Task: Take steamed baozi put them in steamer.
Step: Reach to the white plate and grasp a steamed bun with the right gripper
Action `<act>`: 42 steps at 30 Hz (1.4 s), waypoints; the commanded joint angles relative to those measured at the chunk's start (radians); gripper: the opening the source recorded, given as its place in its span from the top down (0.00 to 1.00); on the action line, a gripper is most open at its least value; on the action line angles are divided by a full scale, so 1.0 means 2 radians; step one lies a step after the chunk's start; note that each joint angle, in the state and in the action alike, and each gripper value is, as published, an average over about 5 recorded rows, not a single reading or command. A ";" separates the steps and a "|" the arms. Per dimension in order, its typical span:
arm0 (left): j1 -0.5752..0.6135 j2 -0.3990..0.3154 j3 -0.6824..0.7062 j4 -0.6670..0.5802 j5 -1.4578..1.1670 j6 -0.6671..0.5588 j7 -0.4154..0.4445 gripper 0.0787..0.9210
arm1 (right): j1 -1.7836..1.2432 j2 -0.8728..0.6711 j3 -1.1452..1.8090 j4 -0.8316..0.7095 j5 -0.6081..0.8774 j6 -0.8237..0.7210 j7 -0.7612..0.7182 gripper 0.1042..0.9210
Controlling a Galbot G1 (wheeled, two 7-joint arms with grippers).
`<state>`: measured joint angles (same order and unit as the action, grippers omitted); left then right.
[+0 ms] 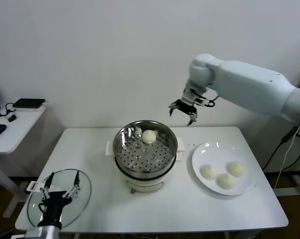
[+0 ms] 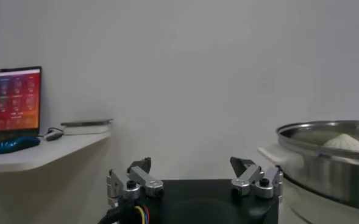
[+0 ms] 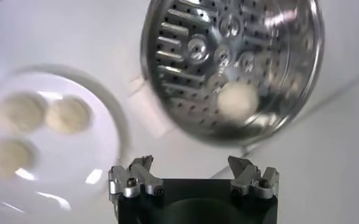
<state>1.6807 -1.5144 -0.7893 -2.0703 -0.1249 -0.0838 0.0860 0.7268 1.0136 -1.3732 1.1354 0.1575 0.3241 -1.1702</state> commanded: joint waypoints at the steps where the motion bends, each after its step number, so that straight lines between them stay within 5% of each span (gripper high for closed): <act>1: 0.001 -0.001 0.003 -0.002 0.001 0.000 0.000 0.12 | 0.033 -0.148 -0.092 0.036 0.131 -0.122 0.012 0.12; 13: 0.010 0.000 0.007 -0.011 0.003 0.000 0.002 0.12 | -0.156 -0.210 0.008 0.032 0.110 -0.201 0.048 0.12; 42: 0.007 -0.003 0.002 0.007 0.002 -0.002 0.000 0.12 | -0.263 -0.107 0.062 -0.041 0.090 -0.214 0.091 0.12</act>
<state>1.6973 -1.5189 -0.7858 -2.0581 -0.1206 -0.0889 0.0865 0.2455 0.7650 -1.2673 1.0807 0.3409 -0.0911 -1.0008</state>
